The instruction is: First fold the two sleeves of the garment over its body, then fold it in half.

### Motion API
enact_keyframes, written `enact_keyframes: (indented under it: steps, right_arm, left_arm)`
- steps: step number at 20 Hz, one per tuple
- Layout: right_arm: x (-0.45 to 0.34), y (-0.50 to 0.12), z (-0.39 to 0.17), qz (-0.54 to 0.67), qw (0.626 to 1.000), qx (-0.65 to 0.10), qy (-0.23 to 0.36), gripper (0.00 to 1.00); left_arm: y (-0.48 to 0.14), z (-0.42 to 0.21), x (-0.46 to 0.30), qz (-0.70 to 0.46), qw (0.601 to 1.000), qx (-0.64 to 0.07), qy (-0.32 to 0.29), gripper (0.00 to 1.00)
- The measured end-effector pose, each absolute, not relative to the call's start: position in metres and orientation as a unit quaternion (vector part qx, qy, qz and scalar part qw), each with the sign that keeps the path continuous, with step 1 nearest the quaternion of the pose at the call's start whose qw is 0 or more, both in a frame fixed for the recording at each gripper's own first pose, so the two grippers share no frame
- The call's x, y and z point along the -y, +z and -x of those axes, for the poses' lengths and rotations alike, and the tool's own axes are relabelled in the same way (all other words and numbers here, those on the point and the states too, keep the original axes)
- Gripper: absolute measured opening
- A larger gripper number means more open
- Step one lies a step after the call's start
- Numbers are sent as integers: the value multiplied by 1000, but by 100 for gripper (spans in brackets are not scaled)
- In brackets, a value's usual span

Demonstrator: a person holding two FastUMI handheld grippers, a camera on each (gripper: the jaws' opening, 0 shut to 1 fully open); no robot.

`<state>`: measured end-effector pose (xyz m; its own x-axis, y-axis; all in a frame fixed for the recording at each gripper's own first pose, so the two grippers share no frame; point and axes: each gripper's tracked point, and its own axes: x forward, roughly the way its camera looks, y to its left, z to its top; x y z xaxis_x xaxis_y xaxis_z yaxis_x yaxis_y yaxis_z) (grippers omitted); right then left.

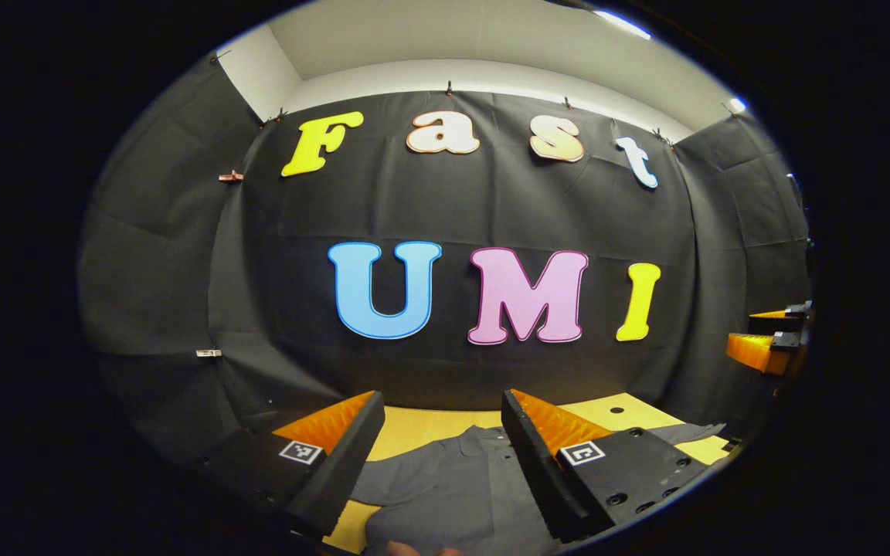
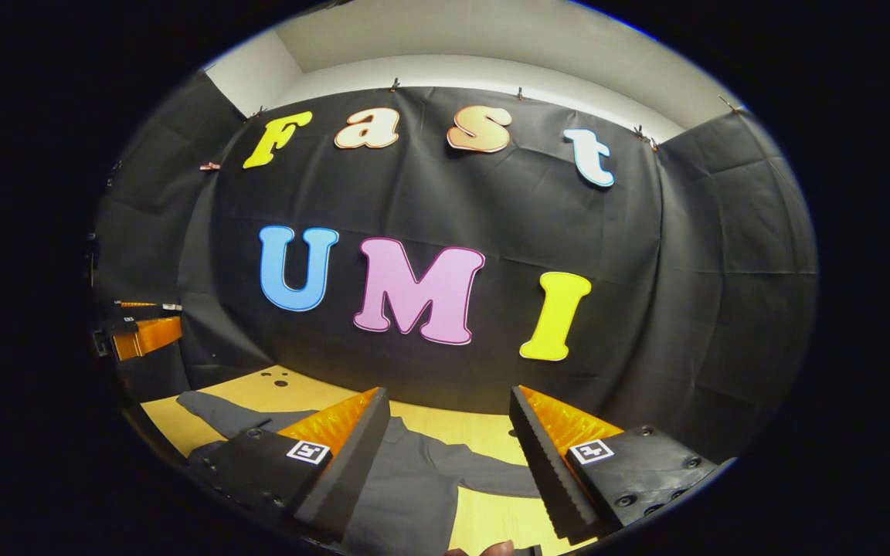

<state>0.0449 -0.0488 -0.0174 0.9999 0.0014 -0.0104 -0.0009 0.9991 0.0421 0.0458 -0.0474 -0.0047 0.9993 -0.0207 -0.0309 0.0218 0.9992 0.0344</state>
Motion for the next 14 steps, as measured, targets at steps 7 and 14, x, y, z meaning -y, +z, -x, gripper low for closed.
enact_keyframes:
  steps: [7, 14]
  right_arm:
    - [162, -88, -71, 3, 997, -69, -41, 96]
    - [291, -227, -96, 1, 979, -175, -105, 96]
  left_arm:
    - [-14, -65, 88, -22, 999, -22, -28, 96]
    - [-37, -92, 132, 1, 998, -65, -17, 96]
